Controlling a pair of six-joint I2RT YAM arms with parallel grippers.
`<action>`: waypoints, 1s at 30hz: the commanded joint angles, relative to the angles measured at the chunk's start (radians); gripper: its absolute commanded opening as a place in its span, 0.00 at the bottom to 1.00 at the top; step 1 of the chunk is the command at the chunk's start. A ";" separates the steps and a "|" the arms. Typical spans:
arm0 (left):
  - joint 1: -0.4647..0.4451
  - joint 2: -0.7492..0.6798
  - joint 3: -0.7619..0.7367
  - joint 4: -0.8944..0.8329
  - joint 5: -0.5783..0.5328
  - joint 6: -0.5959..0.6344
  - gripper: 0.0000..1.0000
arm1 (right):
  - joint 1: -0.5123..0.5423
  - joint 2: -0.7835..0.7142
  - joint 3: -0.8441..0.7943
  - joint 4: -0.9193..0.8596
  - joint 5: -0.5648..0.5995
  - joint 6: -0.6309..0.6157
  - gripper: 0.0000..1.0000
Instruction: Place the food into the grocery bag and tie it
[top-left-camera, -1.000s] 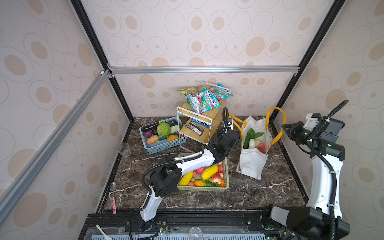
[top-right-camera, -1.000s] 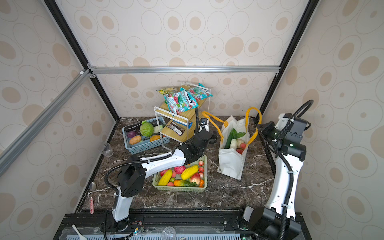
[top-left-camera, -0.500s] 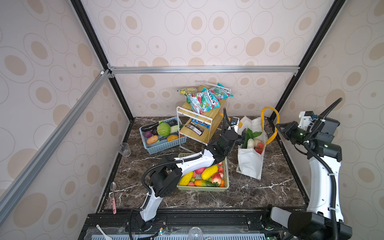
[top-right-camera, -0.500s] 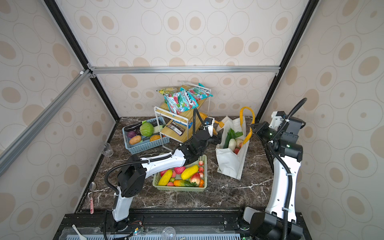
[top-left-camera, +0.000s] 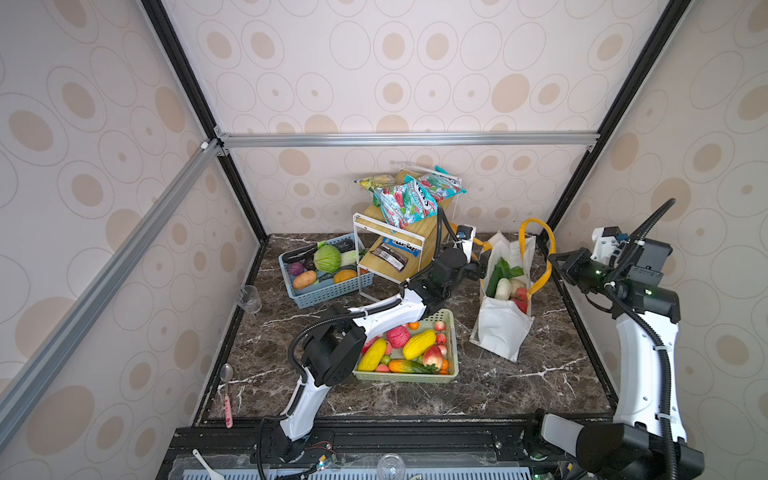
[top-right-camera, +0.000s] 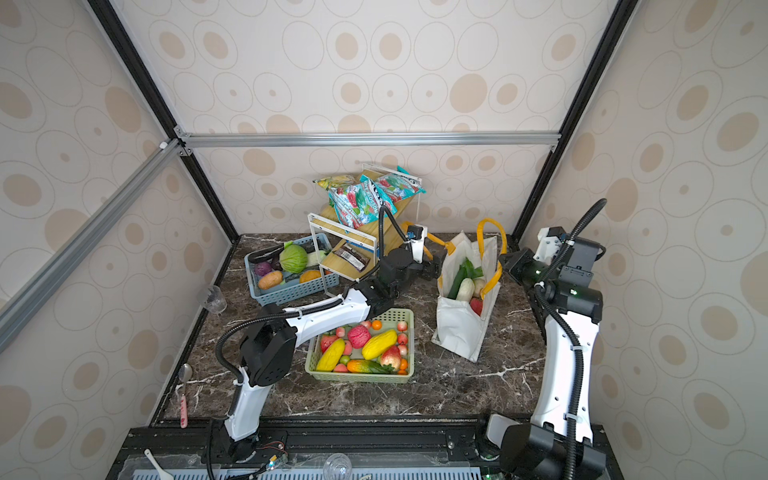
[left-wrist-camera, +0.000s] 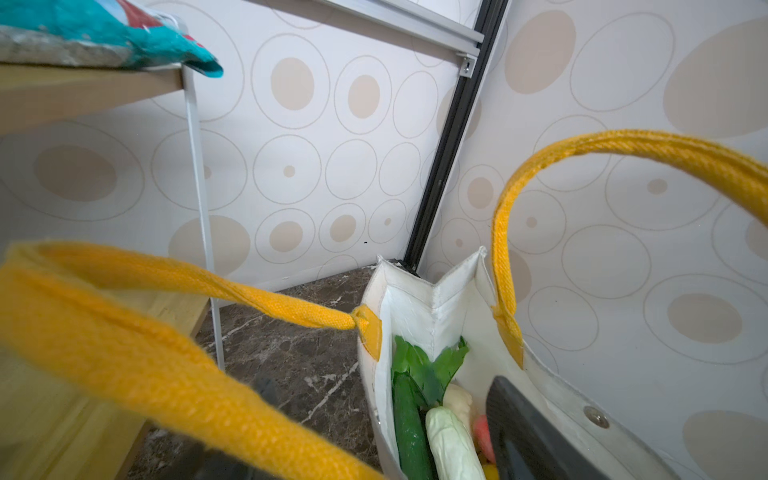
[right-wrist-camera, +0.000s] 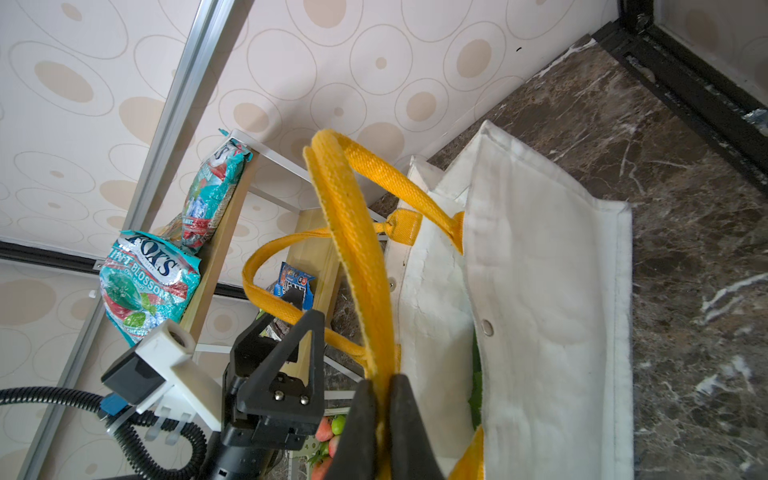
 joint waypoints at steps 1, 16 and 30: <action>0.002 -0.077 -0.039 0.098 -0.005 -0.019 0.78 | 0.008 0.012 -0.006 -0.047 0.028 -0.026 0.08; 0.015 -0.063 0.034 0.111 0.127 -0.015 0.32 | 0.008 -0.025 -0.041 0.019 -0.071 0.001 0.08; -0.034 -0.083 0.105 0.017 0.273 0.151 0.03 | 0.106 -0.030 -0.128 0.195 -0.238 0.091 0.08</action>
